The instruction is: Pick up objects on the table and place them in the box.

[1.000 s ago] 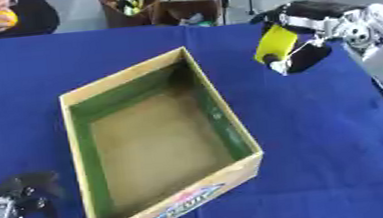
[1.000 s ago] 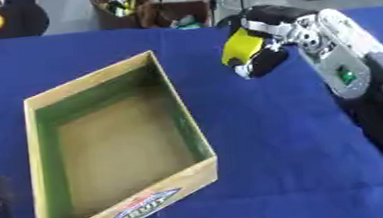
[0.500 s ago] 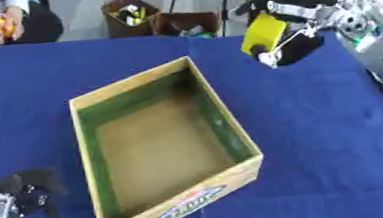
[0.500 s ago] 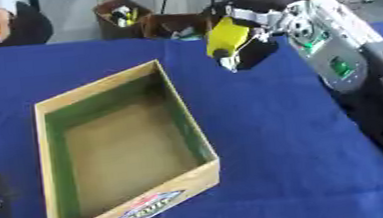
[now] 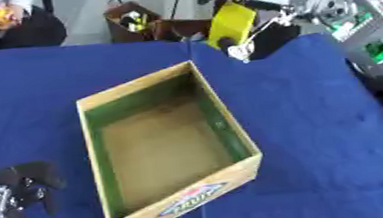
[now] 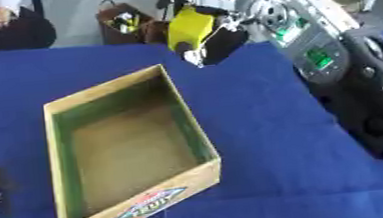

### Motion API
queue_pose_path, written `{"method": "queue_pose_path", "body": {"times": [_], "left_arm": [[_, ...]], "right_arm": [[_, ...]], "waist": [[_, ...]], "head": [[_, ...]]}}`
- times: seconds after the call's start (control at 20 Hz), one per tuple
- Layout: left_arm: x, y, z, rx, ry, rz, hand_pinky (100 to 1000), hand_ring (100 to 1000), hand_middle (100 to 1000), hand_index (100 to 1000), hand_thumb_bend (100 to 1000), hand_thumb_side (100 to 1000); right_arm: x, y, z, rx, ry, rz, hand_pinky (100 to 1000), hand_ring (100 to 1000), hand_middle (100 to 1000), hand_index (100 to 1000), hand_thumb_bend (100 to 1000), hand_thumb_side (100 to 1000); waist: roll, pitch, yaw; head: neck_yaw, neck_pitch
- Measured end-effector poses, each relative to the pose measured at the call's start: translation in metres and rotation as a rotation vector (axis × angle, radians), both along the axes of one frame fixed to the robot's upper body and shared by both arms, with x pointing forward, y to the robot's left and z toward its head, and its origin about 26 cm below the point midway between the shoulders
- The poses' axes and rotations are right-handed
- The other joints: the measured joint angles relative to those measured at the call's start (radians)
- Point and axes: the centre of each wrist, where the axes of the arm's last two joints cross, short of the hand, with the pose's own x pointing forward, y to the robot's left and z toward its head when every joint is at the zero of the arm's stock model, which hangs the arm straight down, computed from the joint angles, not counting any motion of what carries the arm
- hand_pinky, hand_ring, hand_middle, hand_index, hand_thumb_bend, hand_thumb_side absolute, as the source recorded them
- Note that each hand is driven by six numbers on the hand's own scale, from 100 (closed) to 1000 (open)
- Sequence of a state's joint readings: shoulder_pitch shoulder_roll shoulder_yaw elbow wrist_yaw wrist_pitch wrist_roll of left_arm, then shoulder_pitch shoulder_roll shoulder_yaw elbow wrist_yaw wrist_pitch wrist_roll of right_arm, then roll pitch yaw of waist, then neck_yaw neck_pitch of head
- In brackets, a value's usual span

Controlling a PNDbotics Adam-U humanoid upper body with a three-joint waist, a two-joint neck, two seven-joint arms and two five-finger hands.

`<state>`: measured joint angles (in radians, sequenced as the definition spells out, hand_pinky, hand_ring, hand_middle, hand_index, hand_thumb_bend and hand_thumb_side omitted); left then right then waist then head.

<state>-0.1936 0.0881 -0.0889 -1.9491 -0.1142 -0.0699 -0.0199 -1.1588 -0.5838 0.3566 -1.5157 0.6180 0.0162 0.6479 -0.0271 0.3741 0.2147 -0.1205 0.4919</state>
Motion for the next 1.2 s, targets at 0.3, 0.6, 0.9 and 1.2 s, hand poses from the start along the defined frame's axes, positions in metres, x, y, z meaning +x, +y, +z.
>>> {"method": "queue_pose_path", "body": {"times": [0.3,0.6,0.9,1.2], "left_arm": [[0.0,0.0,0.0,-0.005,0.004,0.0,267,508,467,642,100,992],[0.0,0.0,0.0,-0.011,0.008,0.007,267,508,467,642,100,990],[0.001,0.004,0.001,-0.024,0.005,0.043,266,508,467,641,100,986],[0.001,0.005,0.002,-0.033,0.005,0.058,267,509,467,641,100,987]], "right_arm": [[-0.005,0.028,-0.009,-0.002,0.064,0.086,412,409,609,953,100,201],[-0.008,0.051,-0.02,-0.008,0.12,0.144,410,401,604,957,100,200],[-0.009,0.067,-0.036,-0.016,0.184,0.185,406,400,601,956,100,200],[-0.003,0.08,-0.058,-0.021,0.227,0.188,402,402,602,951,100,199]], "waist": [[-0.005,-0.007,0.009],[-0.011,-0.007,0.016],[-0.012,-0.006,0.028],[-0.012,-0.003,0.033]], "head": [[-0.007,0.008],[-0.014,0.016],[-0.016,0.017],[-0.018,0.017]]}}
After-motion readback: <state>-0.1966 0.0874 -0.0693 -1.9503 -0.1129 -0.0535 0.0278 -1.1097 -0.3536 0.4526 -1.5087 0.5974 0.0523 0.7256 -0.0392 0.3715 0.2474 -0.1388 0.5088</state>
